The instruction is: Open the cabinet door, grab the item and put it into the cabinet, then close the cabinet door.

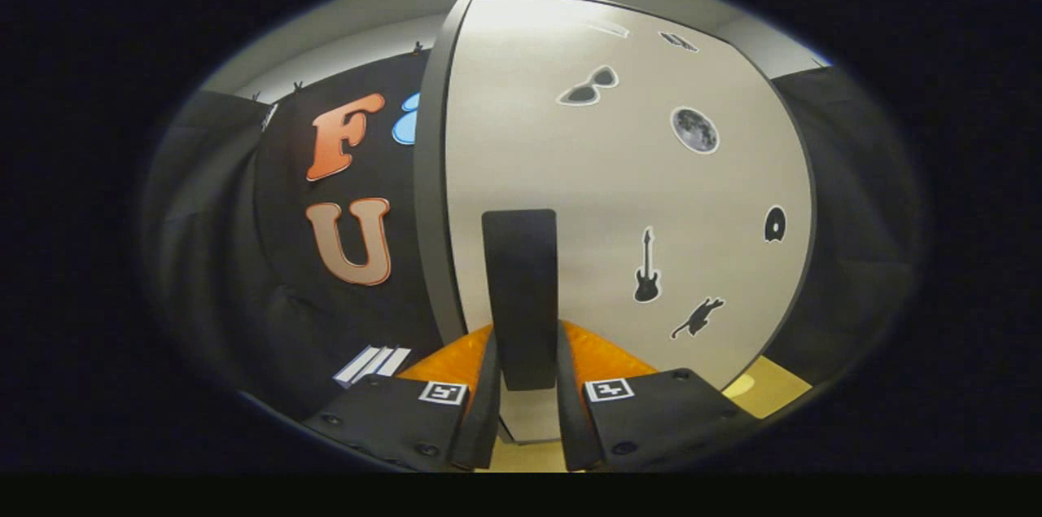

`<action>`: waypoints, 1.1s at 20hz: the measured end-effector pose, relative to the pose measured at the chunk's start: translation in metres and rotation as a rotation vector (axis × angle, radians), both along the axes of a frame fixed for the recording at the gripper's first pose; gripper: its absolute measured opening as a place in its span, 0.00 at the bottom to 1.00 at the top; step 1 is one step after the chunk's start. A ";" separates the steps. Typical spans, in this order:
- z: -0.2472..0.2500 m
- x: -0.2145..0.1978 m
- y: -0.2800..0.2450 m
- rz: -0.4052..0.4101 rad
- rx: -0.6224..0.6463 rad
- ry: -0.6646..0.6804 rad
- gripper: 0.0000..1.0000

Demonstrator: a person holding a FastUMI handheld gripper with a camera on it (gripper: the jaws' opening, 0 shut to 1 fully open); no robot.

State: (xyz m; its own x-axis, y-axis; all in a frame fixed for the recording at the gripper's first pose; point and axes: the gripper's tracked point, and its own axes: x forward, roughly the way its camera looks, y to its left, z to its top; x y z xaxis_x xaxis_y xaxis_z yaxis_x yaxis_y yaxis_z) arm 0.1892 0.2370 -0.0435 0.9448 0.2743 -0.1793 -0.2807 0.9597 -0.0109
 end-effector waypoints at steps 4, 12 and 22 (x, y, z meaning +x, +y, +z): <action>-0.003 0.004 0.000 -0.014 -0.015 -0.010 0.32; 0.006 -0.040 -0.022 0.032 -0.001 -0.025 0.20; 0.015 -0.139 -0.133 -0.029 0.061 -0.032 0.19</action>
